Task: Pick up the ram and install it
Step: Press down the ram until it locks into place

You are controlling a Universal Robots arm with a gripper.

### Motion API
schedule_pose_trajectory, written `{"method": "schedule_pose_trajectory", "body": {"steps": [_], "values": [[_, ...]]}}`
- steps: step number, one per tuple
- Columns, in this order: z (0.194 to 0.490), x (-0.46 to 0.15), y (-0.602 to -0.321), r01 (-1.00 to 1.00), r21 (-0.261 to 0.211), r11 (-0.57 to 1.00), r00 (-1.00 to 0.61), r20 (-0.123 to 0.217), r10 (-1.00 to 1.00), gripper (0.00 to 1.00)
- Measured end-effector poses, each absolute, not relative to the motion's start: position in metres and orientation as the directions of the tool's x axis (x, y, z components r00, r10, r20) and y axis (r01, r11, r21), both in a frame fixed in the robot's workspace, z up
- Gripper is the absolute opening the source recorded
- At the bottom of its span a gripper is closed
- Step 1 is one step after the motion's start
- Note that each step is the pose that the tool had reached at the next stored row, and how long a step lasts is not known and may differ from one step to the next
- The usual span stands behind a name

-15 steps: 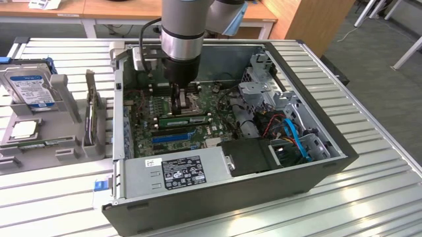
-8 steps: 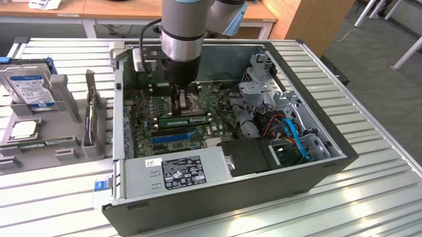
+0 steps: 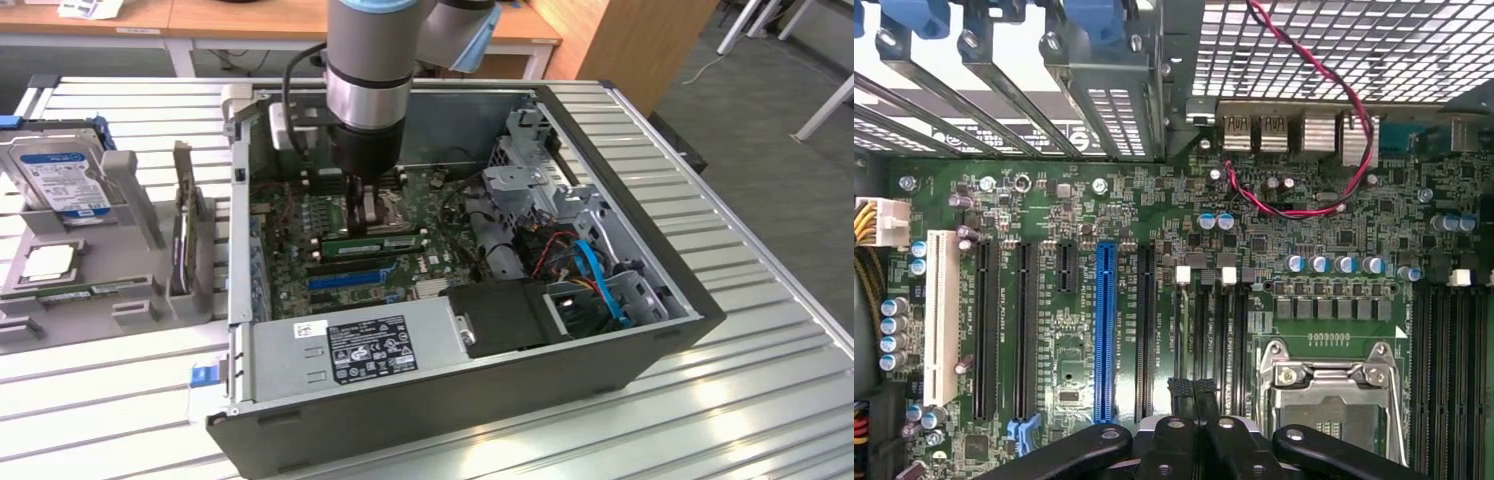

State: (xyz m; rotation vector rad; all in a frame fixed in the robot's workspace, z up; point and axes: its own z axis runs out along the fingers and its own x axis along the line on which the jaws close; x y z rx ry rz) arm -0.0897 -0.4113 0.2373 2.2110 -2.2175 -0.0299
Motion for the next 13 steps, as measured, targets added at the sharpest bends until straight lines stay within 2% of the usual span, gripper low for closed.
{"method": "schedule_pose_trajectory", "body": {"steps": [13], "values": [[0.2319,-0.0898,-0.4113,-1.0,0.02,0.003,-0.003,-0.006,-1.0,0.1]]}}
